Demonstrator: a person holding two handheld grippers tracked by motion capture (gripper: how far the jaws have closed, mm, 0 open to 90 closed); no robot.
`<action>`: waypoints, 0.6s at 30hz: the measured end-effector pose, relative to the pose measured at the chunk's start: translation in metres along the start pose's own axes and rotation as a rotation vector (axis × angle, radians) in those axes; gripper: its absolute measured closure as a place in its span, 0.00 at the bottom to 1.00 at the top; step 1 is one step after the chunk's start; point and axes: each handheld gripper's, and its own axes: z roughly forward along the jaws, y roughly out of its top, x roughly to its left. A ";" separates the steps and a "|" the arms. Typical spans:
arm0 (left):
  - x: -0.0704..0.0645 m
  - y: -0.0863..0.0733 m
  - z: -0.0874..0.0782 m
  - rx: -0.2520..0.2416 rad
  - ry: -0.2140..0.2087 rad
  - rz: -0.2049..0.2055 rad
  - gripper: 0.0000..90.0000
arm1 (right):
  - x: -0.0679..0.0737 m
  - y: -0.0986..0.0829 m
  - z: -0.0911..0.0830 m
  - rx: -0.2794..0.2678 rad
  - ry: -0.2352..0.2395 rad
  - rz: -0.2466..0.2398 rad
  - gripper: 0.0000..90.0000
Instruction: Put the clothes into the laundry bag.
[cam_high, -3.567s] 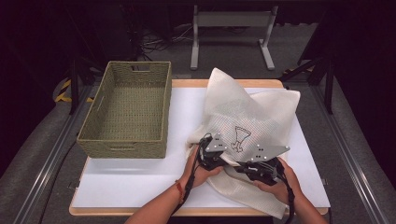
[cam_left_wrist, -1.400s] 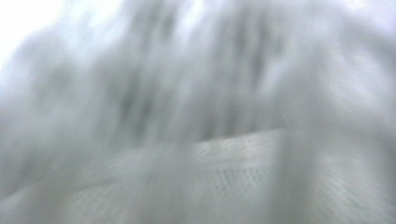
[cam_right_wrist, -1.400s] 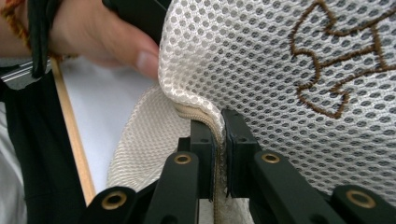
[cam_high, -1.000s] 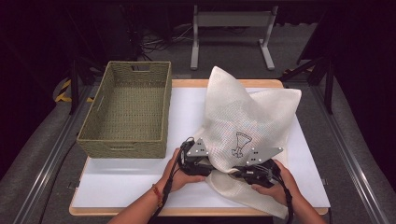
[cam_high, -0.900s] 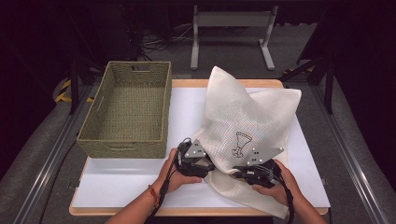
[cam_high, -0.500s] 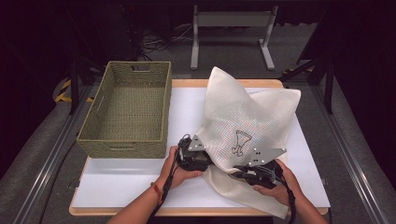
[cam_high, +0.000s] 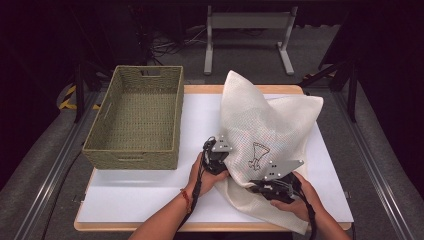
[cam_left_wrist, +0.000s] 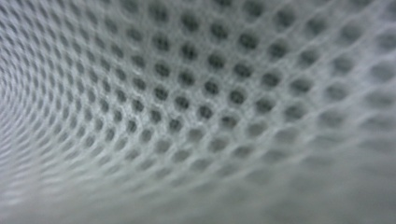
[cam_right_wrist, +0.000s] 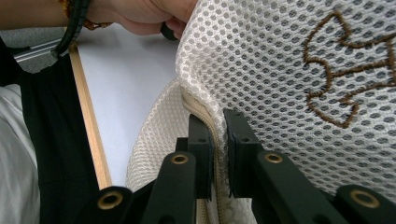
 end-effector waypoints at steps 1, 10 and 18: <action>0.001 -0.002 -0.002 0.003 0.006 0.007 0.99 | -0.001 0.000 0.000 0.004 0.000 -0.003 0.86; 0.007 -0.022 -0.040 0.061 0.090 0.099 0.61 | 0.000 0.005 -0.016 -0.050 -0.030 0.007 0.71; 0.000 -0.024 -0.022 0.137 0.047 0.099 0.34 | 0.005 0.010 -0.027 -0.068 -0.057 -0.016 0.77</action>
